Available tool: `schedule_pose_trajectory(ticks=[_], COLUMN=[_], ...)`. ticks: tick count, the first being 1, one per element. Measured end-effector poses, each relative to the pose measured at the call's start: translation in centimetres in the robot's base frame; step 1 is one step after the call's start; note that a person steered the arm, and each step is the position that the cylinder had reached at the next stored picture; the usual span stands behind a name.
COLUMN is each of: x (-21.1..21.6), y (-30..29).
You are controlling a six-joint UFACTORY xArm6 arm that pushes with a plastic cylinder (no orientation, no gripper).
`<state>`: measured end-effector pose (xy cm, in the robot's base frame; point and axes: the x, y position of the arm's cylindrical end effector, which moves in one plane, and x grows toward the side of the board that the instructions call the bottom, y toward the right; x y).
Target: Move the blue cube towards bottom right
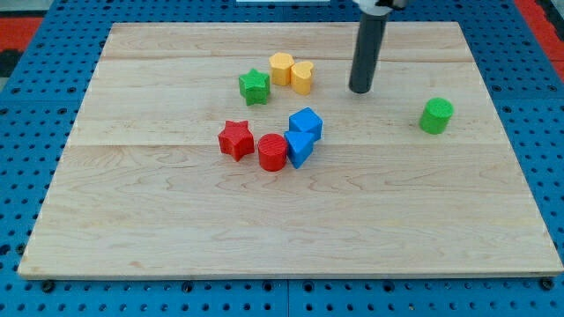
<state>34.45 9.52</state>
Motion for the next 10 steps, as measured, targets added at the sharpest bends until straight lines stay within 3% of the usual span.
schedule_pose_trajectory(ticks=[3, 5, 8, 10], x=[0.2, 3.2, 6.9, 6.9], y=[-6.5, -9.6, -8.2, -1.9])
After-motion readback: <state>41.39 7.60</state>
